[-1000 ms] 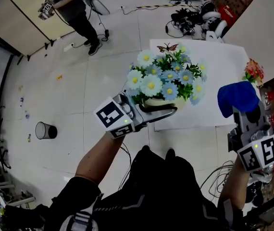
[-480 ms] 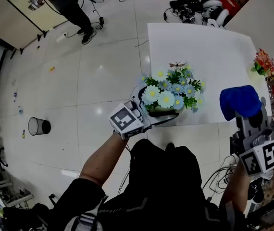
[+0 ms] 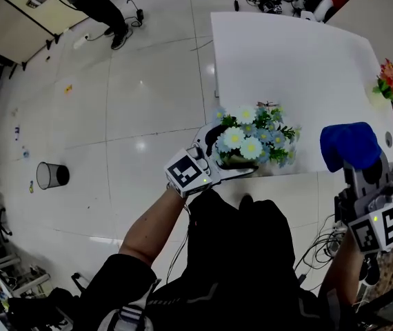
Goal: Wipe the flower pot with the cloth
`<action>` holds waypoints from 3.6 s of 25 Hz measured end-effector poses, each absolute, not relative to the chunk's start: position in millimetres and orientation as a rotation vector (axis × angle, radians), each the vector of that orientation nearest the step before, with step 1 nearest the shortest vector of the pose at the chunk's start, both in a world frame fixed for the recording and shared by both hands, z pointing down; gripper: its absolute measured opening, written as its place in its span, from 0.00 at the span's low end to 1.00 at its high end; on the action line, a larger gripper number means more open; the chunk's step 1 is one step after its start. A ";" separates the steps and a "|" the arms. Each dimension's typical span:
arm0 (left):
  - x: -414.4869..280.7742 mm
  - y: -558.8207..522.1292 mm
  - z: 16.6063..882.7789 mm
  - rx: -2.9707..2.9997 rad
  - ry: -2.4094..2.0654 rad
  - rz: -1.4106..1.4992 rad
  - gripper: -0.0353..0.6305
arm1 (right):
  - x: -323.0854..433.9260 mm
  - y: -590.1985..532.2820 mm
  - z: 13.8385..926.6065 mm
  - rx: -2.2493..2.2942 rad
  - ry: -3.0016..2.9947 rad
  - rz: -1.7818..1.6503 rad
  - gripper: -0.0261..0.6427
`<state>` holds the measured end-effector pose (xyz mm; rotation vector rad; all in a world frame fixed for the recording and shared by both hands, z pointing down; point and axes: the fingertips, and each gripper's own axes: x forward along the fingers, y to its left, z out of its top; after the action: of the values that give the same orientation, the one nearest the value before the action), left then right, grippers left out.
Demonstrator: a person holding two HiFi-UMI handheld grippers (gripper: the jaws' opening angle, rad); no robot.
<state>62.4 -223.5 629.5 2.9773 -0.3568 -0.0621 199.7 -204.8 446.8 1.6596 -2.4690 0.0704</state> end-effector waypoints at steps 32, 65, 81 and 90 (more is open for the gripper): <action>57.6 -207.1 651.3 3.125 -0.290 -0.183 0.87 | 165.9 -221.8 468.6 1.554 -2.403 0.116 0.14; -32.4 -185.5 403.4 3.027 -0.581 -0.139 0.86 | 168.1 -194.2 287.0 1.711 -2.526 0.017 0.14; -58.2 -211.0 302.2 2.862 -0.914 -0.279 0.06 | 157.6 -192.5 258.1 1.726 -2.604 -0.022 0.14; -67.7 -218.3 287.7 2.891 -0.941 -0.281 0.06 | 133.2 -195.2 271.7 1.693 -2.607 -0.024 0.14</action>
<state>-67.7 -218.3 287.7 2.8910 -0.9411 -0.2805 133.2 -195.2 271.7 1.6930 -2.6065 -0.0237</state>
